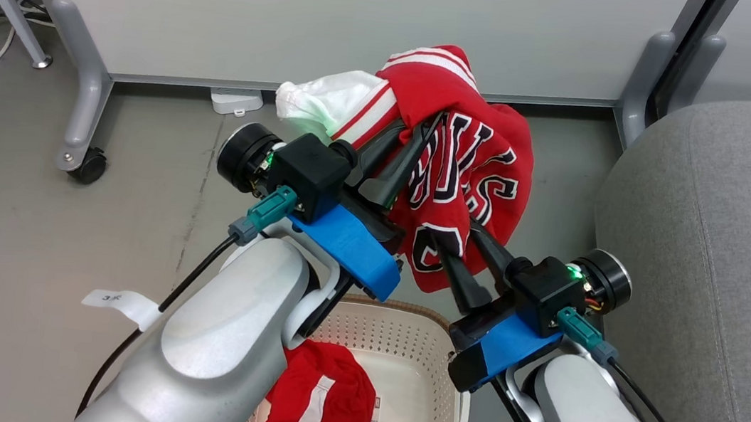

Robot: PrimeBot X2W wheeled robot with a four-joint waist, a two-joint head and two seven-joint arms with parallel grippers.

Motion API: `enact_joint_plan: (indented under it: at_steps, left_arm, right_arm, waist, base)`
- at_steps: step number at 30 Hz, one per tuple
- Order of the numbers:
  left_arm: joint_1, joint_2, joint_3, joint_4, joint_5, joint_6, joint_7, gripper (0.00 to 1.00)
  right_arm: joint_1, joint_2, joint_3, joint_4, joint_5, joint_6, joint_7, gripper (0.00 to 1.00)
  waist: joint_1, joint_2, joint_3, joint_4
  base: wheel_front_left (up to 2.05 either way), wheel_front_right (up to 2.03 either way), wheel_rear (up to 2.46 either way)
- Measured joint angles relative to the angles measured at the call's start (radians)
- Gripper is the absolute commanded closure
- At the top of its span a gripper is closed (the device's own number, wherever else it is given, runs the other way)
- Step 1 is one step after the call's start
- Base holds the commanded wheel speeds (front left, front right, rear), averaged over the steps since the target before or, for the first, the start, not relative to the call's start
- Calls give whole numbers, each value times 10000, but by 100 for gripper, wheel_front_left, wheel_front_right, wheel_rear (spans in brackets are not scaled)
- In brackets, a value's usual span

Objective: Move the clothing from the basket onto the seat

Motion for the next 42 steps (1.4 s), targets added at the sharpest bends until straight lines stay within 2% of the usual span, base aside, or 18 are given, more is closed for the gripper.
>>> enact_joint_plan:
  at_steps: [7,8,9,10,29,30,31,42]
  left_arm:
    - [1,-21,4,4,2,0,0,100]
    - [1,-23,12,8,4,0,0,100]
    - [1,-27,19,15,10,0,0,100]
    - [1,-27,31,25,15,0,0,100]
    - [9,-44,102,161,107,0,0,100]
    - [9,-46,125,176,117,0,0,55]
    - [9,-46,142,199,117,0,0,0]
    - [9,-56,303,311,291,0,-2,0]
  right_arm:
    - [-88,0,109,2,184,0,0,100]
    - [-97,2,155,4,186,0,0,94]
    - [-99,6,171,13,207,0,0,95]
    - [-99,4,171,33,244,0,0,100]
    - [-99,4,257,109,472,0,0,100]
    - [-99,4,268,105,485,0,0,100]
    - [-100,4,278,104,500,0,0,100]
    - [-105,0,324,-54,644,0,2,100]
  waist:
    - [-1,0,-5,11]
    - [-1,0,-10,7]
    - [-1,0,-17,4]
    - [-1,0,-27,-1]
    - [-1,0,-81,-67]
    - [-1,0,-79,-71]
    - [-1,0,-76,-77]
    - [-1,0,45,-213]
  base:
    - [0,0,0]
    - [0,0,0]
    - [0,0,0]
    - [0,0,0]
    - [0,0,0]
    - [0,0,0]
    - [0,0,0]
    - [0,0,0]
